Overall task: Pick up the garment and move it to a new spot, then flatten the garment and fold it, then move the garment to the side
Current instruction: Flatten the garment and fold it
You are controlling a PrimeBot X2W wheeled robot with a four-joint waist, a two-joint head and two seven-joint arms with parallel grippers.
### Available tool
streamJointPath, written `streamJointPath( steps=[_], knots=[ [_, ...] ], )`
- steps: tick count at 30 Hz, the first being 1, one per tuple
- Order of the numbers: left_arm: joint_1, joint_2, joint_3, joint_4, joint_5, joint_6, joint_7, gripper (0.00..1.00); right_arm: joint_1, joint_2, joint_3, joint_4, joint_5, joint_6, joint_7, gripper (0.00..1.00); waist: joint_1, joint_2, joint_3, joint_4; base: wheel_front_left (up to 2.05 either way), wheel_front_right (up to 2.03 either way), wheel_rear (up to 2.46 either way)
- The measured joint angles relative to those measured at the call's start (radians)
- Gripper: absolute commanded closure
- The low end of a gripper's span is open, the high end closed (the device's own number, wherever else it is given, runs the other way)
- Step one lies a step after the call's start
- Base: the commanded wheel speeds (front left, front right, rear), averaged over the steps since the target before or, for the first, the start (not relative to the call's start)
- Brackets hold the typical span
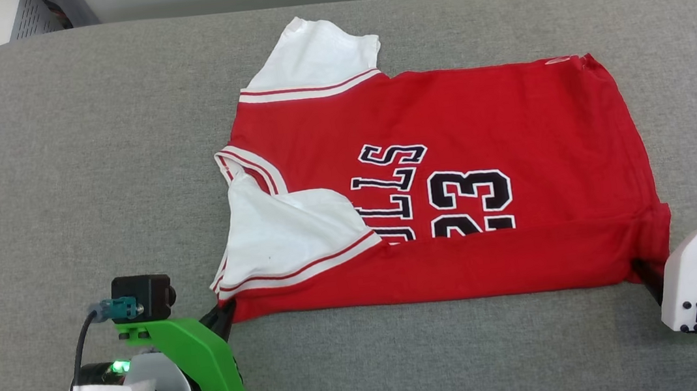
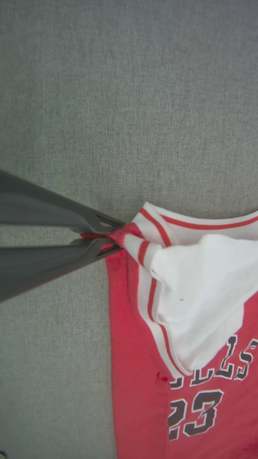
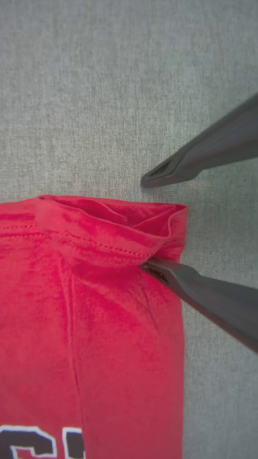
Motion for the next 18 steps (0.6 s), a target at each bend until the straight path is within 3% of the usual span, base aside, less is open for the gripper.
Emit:
streamJointPath(
  steps=[2, 3, 4, 5, 6, 18],
  knots=[
    [-0.001, 0.001, 0.0, -0.001, 0.004, 0.0, 0.001, 1.0, -0.002, -0.002, 0.006, 0.018, 0.0, 0.0, 0.007, 0.0, 0.0, 0.0, 0.005, 0.005, 0.0, 0.0, 0.0],
    [-0.001, 0.002, 0.0, -0.001, 0.005, 0.0, 0.004, 1.0, -0.002, -0.002, 0.007, 0.024, 0.0, 0.0, 0.014, 0.11, 0.0, 0.0, 0.006, 0.008, 0.0, 0.0, 0.0],
    [-0.001, 0.002, -0.001, 0.0, 0.005, 0.0, 0.005, 1.0, -0.002, -0.002, 0.009, 0.028, 0.0, 0.0, 0.019, 0.56, 0.0, 0.0, 0.007, 0.01, 0.0, 0.0, 0.0],
    [-0.001, 0.002, -0.002, 0.0, 0.005, 0.0, 0.006, 1.0, -0.002, -0.004, 0.011, 0.03, 0.0, 0.0, 0.02, 0.9, 0.0, 0.0, 0.007, 0.011, 0.0, 0.0, 0.0],
    [-0.001, 0.002, -0.004, 0.001, 0.005, 0.0, 0.006, 1.0, -0.002, -0.005, 0.013, 0.033, 0.0, 0.0, 0.02, 1.0, 0.0, 0.0, 0.005, 0.012, 0.0, 0.0, 0.0],
    [0.005, 0.002, -0.036, 0.054, 0.005, -0.005, 0.022, 1.0, 0.025, -0.032, 0.011, 0.03, 0.036, 0.0, 0.043, 1.0, 0.0, 0.0, -0.064, 0.007, 0.0, 0.0, 0.0]
  ],
)
